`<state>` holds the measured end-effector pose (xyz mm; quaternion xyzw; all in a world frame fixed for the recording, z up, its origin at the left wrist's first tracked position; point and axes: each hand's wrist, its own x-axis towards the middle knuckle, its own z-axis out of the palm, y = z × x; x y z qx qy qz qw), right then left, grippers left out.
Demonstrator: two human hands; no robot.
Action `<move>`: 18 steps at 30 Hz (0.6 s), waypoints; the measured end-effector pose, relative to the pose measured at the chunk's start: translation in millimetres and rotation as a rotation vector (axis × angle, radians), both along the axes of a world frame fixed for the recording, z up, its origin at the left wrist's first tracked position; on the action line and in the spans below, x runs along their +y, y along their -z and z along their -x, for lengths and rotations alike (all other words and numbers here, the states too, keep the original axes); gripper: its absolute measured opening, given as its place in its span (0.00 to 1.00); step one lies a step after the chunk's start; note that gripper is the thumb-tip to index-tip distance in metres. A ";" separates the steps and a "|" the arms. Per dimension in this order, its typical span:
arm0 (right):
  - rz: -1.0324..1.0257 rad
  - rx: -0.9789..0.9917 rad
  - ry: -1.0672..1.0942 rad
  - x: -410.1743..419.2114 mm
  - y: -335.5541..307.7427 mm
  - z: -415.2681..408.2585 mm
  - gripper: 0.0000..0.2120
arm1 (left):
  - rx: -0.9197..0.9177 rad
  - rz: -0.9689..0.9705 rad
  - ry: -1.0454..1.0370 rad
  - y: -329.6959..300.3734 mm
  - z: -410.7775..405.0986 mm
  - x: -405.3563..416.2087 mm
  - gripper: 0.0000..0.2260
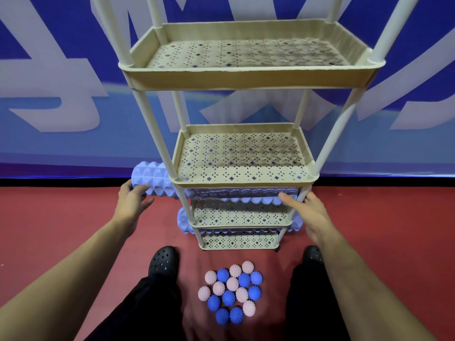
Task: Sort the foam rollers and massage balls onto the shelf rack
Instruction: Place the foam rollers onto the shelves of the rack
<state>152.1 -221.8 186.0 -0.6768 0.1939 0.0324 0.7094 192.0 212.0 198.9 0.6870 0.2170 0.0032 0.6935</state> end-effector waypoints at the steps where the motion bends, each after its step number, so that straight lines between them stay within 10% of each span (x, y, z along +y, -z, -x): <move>1: -0.003 -0.020 -0.027 -2.1 -0.8 -0.9 0.36 | -0.002 0.009 0.003 0.0 1.4 -1.3 0.20; 8: 0.060 -0.149 0.010 -13.6 -5.9 -1.7 0.51 | -0.044 -0.054 0.112 0.0 4.6 -20.5 0.23; 18: 0.303 -0.105 0.075 -41.5 2.0 11.6 0.45 | -0.028 -0.232 0.233 16.0 28.6 -47.5 0.34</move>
